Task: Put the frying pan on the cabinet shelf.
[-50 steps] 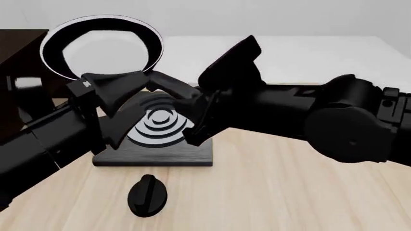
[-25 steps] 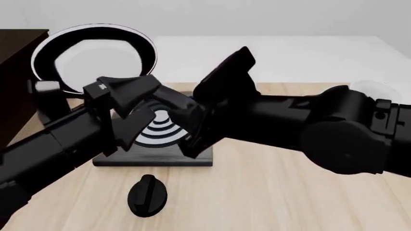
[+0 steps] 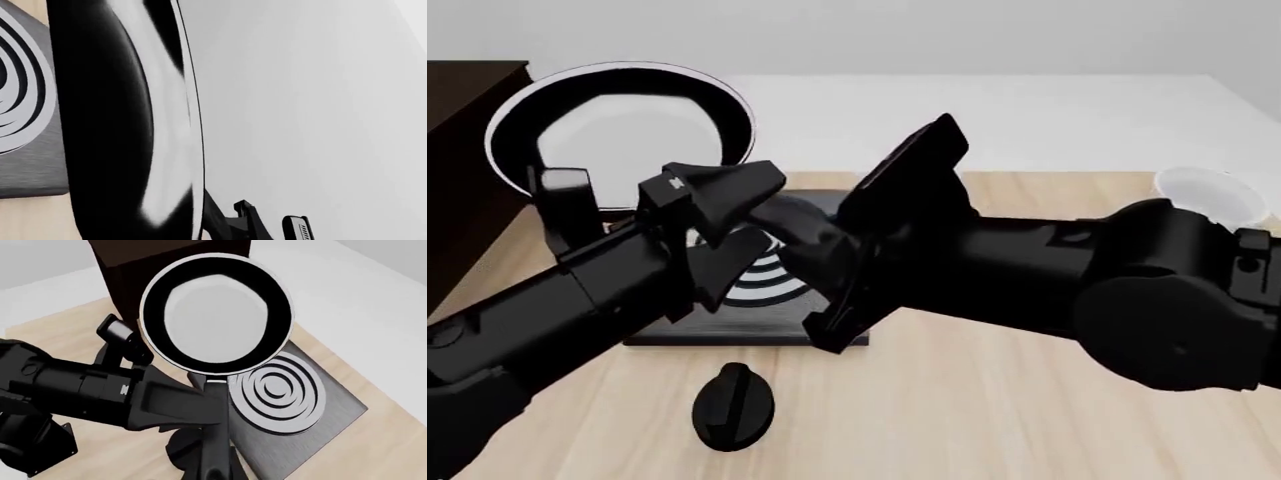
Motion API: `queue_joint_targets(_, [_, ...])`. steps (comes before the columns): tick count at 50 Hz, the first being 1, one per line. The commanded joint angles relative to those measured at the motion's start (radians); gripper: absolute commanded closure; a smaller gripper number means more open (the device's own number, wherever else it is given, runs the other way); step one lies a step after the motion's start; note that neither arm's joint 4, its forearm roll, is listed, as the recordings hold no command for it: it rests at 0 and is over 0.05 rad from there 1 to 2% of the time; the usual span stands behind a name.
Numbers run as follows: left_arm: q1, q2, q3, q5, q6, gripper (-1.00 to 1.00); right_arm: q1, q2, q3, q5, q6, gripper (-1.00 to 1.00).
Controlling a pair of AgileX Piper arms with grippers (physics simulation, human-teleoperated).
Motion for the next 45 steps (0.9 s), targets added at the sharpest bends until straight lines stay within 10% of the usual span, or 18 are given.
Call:
queue_joint_targets(1, [-0.005,0.039,-0.007,-0.022,-0.004,-1.0,0.02,-0.023,-0.014,-0.01,0.0,1.0])
queue_joint_targets(8, [0.01,0.058,0.0,-0.03,-0.015,-1.0,0.019,-0.032,-0.009,-0.02,-0.023,1.0])
queue_joint_targets(9, [0.009,0.059,0.002,-0.035,-0.018,1.0,0.017,-0.033,-0.009,-0.021,-0.019,1.0])
queue_joint_targets(41, [0.035,0.044,0.004,-0.05,-0.027,1.0,0.025,-0.048,0.03,-0.036,-0.032,1.0])
queue_joint_targets(42, [0.034,0.041,0.004,-0.049,-0.027,1.0,0.023,-0.052,0.031,-0.037,-0.037,-1.0])
queue_joint_targets(45, [0.037,0.041,0.003,-0.05,-0.026,1.0,0.01,-0.065,0.033,-0.036,-0.044,-1.0])
